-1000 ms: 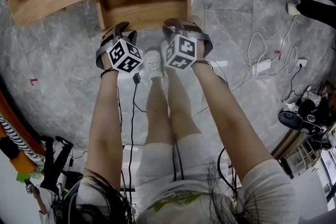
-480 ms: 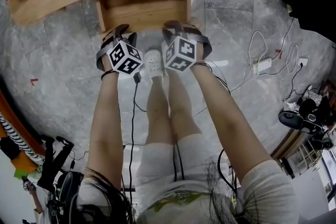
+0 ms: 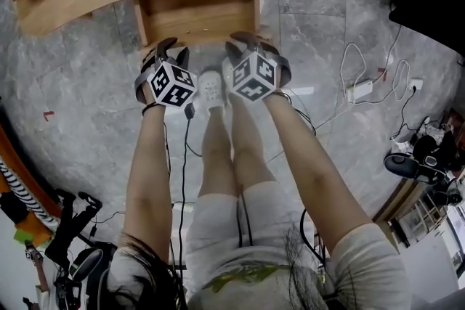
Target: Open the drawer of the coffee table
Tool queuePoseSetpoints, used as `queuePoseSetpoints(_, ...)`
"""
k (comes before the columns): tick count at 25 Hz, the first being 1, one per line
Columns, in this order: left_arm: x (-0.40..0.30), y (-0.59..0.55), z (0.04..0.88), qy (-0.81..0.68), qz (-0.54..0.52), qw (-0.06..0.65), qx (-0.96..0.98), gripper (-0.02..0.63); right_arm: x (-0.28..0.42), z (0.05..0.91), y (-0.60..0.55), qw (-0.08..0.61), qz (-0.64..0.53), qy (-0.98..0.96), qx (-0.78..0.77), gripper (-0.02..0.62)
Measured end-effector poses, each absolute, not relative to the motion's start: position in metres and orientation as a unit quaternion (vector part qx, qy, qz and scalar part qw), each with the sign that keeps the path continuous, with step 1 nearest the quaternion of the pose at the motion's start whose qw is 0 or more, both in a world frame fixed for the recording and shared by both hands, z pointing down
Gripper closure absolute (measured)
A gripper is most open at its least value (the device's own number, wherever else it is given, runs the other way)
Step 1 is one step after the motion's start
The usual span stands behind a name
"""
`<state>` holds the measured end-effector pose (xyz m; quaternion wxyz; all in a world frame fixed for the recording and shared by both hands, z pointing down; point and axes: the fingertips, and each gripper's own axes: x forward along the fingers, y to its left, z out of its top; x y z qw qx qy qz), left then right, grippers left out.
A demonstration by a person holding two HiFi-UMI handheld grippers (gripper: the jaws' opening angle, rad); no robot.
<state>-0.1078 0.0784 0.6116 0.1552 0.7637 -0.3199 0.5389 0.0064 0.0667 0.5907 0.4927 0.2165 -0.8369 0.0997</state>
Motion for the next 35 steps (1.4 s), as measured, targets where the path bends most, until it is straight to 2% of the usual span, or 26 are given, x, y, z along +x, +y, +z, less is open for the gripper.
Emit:
queuePoseSetpoints(3,-0.103,0.072,0.586,-0.342,0.513,0.163,0.770,0.464,0.009,0.565,0.061,0.447,0.162,-0.839,0.264,0.528)
queuePoseSetpoints(5,-0.098,0.067,0.564,-0.359,0.491,0.164,0.777,0.536,0.006,0.544,0.059,0.411,0.201,-0.841,0.289,0.543)
queuePoseSetpoints(7,-0.093,0.065,0.541,-0.374,0.466,0.167,0.784,0.571,0.001,0.522,0.061,0.373,0.237,-0.844,0.305,0.556)
queuePoseSetpoints(15,-0.074,0.051,0.439,-0.455,0.240,0.261,0.817,0.597,-0.015,0.431,0.060,0.241,0.280,-0.859,0.356,0.572)
queuePoseSetpoints(20,-0.064,0.058,0.388,-0.469,0.195,0.261,0.821,0.597,-0.021,0.374,0.062,0.173,0.295,-0.863,0.372,0.574)
queuePoseSetpoints(24,-0.057,0.061,0.360,-0.473,0.178,0.256,0.824,0.597,-0.022,0.344,0.068,0.154,0.296,-0.865,0.374,0.574)
queuePoseSetpoints(35,-0.061,0.071,0.298,-0.470,0.159,0.224,0.839,0.597,-0.021,0.290,0.080,0.157,0.273,-0.870,0.380,0.574)
